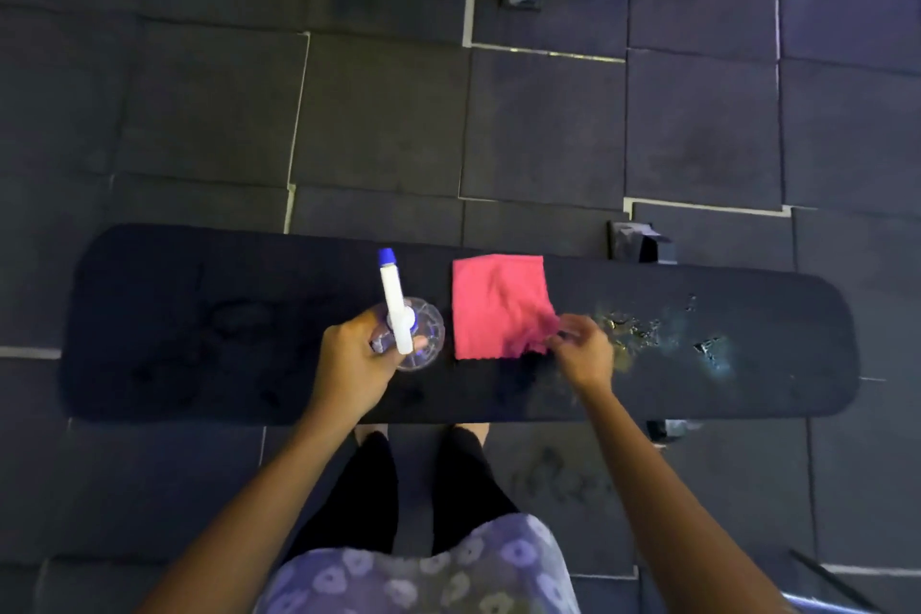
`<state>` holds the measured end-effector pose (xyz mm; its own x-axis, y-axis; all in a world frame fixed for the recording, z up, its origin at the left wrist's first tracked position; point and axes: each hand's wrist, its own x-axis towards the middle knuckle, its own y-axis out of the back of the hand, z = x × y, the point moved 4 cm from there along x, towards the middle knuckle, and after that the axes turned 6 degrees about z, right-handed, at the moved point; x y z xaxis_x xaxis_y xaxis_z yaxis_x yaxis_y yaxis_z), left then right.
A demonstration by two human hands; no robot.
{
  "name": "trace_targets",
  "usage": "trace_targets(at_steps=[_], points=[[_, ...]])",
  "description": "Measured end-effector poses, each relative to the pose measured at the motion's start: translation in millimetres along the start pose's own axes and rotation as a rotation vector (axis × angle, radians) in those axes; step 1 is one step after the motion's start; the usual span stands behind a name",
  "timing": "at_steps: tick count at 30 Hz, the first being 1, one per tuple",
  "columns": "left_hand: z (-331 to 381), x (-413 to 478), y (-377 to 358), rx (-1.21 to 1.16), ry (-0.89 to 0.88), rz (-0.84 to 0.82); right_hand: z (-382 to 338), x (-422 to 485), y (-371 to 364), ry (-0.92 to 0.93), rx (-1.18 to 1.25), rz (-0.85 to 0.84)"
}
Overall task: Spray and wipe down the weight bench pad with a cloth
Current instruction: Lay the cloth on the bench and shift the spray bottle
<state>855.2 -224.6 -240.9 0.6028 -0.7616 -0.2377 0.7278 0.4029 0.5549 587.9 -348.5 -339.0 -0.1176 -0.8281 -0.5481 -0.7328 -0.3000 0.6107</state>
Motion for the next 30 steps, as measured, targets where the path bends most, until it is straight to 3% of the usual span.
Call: trace_targets(at_steps=[7, 15, 20, 30], points=[[-34, 17, -15, 0.048, -0.117, -0.003, 8, -40, -38, 0.326, -0.047, 0.098], [-45, 14, -39, 0.035, -0.223, -0.1, -62, -104, -56, 0.63, 0.257, -0.119], [-59, 21, -35, -0.108, -0.19, -0.196, -90, -103, -67, 0.806, 0.212, -0.198], [-134, 25, -23, 0.448, -0.273, -0.418, -92, -100, -92, 0.792, 0.152, -0.223]])
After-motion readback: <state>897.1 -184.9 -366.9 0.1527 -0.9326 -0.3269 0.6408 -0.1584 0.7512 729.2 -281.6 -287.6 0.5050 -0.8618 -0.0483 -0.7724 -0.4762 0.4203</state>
